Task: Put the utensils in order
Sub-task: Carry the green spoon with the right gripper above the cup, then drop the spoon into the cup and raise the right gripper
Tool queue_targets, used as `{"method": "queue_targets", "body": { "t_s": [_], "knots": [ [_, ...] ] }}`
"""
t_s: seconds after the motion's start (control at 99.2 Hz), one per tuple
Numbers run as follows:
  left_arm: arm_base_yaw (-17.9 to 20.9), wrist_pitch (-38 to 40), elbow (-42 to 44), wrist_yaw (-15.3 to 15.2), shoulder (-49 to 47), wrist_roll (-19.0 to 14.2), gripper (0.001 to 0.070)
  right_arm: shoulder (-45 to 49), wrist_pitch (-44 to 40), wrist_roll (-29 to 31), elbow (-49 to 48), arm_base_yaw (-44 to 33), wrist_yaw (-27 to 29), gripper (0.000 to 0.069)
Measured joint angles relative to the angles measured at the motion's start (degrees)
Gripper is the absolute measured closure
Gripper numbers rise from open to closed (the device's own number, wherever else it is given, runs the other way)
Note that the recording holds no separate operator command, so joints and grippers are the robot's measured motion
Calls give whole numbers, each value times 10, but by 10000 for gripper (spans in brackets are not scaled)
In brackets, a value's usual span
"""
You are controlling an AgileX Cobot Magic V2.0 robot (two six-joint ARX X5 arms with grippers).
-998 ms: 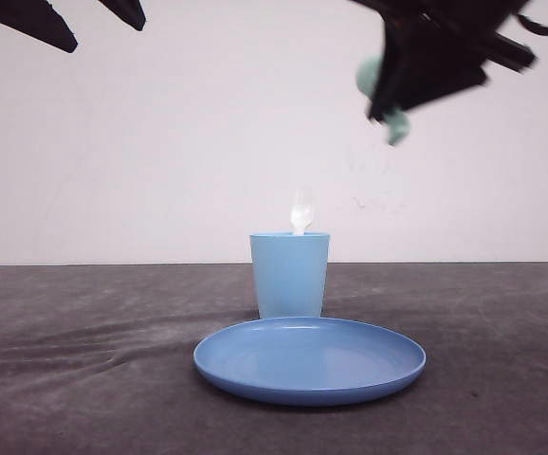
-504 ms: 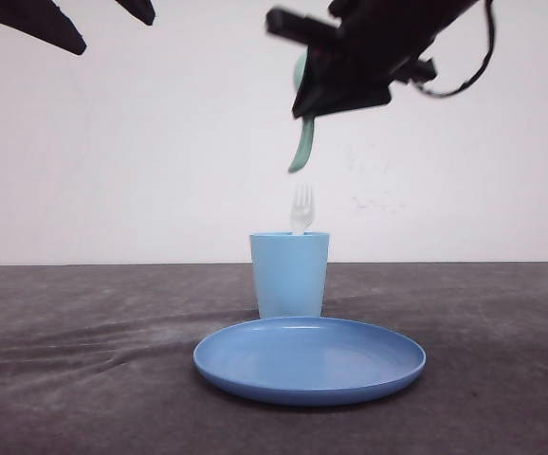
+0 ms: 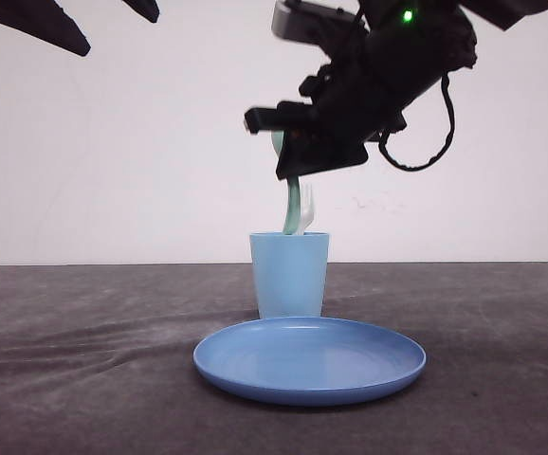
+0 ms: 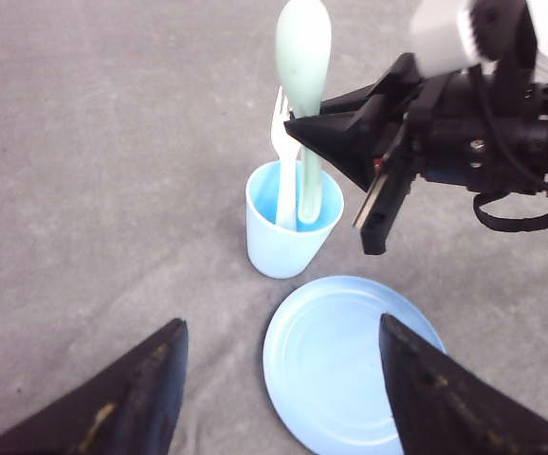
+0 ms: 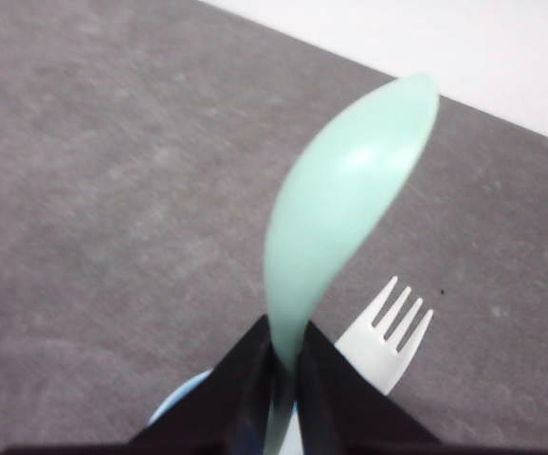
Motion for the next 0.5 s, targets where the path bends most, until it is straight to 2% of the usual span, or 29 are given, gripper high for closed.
{"method": "queue_targets", "body": {
  "t_s": [0.272,0.323,0.434,0.504],
  "knots": [
    [0,-5,0,6,0,-1,323,14,3,-6,0,3,0,637],
    [0,-5,0,6,0,-1,323,14,5,-7,0,4,0,588],
    [0,-5,0,6,0,-1,323,14,5,-8,0,4,0,424],
    [0,-5,0,6,0,-1,323,14,5,-8,0,4,0,364]
  ]
}}
